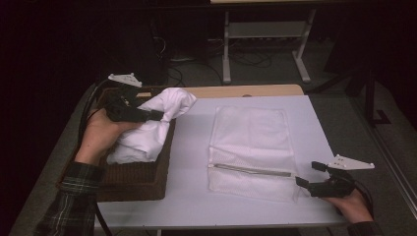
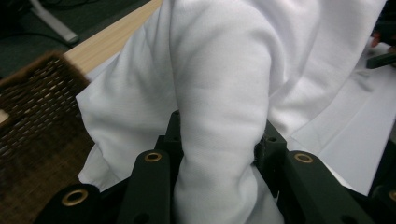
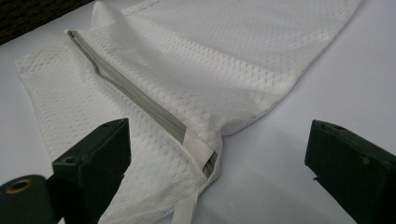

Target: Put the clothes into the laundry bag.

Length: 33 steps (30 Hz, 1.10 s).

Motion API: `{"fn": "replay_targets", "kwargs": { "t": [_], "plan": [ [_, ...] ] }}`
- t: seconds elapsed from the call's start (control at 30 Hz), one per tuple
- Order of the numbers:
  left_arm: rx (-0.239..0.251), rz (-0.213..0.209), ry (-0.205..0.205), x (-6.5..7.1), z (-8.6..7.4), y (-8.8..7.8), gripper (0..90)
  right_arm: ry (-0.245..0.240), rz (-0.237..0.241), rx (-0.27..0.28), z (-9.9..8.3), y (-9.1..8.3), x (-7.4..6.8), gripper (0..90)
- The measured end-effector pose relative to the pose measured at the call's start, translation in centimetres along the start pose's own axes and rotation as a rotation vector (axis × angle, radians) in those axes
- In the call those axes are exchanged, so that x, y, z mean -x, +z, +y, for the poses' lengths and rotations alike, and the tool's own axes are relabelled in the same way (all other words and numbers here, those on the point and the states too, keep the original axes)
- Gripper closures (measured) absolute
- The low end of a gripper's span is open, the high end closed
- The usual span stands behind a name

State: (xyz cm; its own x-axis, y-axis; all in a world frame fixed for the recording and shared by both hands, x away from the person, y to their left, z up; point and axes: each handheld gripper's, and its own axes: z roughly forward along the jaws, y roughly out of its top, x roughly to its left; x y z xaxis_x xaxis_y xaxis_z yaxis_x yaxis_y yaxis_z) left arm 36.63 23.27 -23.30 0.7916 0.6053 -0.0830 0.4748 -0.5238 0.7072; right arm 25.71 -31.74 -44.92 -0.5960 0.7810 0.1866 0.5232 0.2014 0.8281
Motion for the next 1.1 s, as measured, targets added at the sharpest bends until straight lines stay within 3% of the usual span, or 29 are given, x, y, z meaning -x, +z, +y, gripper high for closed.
{"fn": "replay_targets", "kwargs": {
  "t": [0.17, 0.33, 0.37, 0.63, 0.9, 1.07, 1.1],
  "plan": [
    [0.004, -0.018, 0.024, 1.0, 0.7, 0.8, 65.0, 0.002, 0.001, 0.005, 0.0, 0.0, 0.0, 6.4],
    [0.017, -0.055, 0.056, 2.6, 1.8, 2.3, 64.9, -0.001, 0.003, 0.004, 0.1, 0.0, 0.0, 6.4],
    [0.012, -0.070, 0.078, 3.6, 2.3, 3.1, 64.9, -0.002, 0.006, 0.004, 0.1, -0.1, 0.0, 6.6],
    [-0.003, -0.097, 0.108, 5.4, 2.6, 4.9, 64.9, -0.005, 0.018, -0.015, 0.5, -0.3, 0.0, 8.8],
    [-0.026, -0.132, 0.132, 7.1, 2.2, 7.4, 64.9, -0.044, 0.059, -0.027, 1.7, 0.1, -0.3, 17.6],
    [-0.027, -0.149, 0.135, 7.6, 2.0, 8.4, 64.9, -0.077, 0.143, -0.052, 2.3, 0.9, -1.0, 34.5],
    [-0.027, -0.149, 0.135, 7.6, 2.0, 8.4, 64.8, -0.077, 0.143, -0.052, 2.3, 0.9, -1.0, 34.5]
  ]
}}
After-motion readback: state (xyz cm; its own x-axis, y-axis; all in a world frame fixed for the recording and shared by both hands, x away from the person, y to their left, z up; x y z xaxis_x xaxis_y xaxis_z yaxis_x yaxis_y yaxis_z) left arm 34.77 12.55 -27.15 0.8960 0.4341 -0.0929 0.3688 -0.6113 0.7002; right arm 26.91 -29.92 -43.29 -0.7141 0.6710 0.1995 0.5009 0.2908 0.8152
